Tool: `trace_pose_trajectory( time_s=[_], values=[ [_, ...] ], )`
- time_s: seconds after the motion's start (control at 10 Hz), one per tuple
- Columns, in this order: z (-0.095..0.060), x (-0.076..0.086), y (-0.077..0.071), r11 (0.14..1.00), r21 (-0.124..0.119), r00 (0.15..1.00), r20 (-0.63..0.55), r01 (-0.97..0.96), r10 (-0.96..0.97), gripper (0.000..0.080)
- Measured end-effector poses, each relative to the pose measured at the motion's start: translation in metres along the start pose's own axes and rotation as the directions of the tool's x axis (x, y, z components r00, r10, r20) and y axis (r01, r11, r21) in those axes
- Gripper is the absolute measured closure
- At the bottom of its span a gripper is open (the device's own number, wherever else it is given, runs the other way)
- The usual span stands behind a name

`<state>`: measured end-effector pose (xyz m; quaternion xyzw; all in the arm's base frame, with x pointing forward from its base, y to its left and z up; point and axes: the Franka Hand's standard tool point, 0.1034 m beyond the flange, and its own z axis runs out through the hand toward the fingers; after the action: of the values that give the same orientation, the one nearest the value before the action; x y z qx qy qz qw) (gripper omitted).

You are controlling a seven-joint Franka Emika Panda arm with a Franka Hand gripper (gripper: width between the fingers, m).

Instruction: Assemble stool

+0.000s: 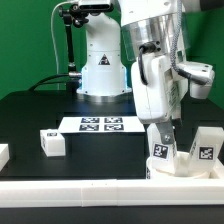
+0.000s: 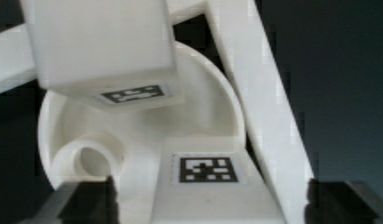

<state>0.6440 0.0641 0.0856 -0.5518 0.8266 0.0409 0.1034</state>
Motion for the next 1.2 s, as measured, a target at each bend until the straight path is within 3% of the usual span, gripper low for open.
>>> trace_pose_trajectory(
  time_s=[0.1,0.3,0.5,0.8,0.9,1.2],
  values=[
    [-0.004,-0.001,-0.001,0.999,0.004,0.999,0.003,0.045,-0.045,0.019],
    [-0.017,-0.006,-0.002,0.998,0.014,0.998,0.013,0.061,-0.061,0.0158],
    [-0.029,-0.011,-0.006,0.995,0.032,0.995,0.028,0.093,-0.094,0.0152],
    [-0.026,-0.01,-0.005,0.984,0.028,0.984,0.023,0.175,-0.175,0.0151],
    [-0.027,-0.011,-0.002,0.939,-0.01,0.939,0.017,0.343,-0.343,0.0151],
    [-0.03,-0.017,-0.002,0.784,-0.041,0.785,0.017,0.619,-0.619,0.0151]
  ],
)
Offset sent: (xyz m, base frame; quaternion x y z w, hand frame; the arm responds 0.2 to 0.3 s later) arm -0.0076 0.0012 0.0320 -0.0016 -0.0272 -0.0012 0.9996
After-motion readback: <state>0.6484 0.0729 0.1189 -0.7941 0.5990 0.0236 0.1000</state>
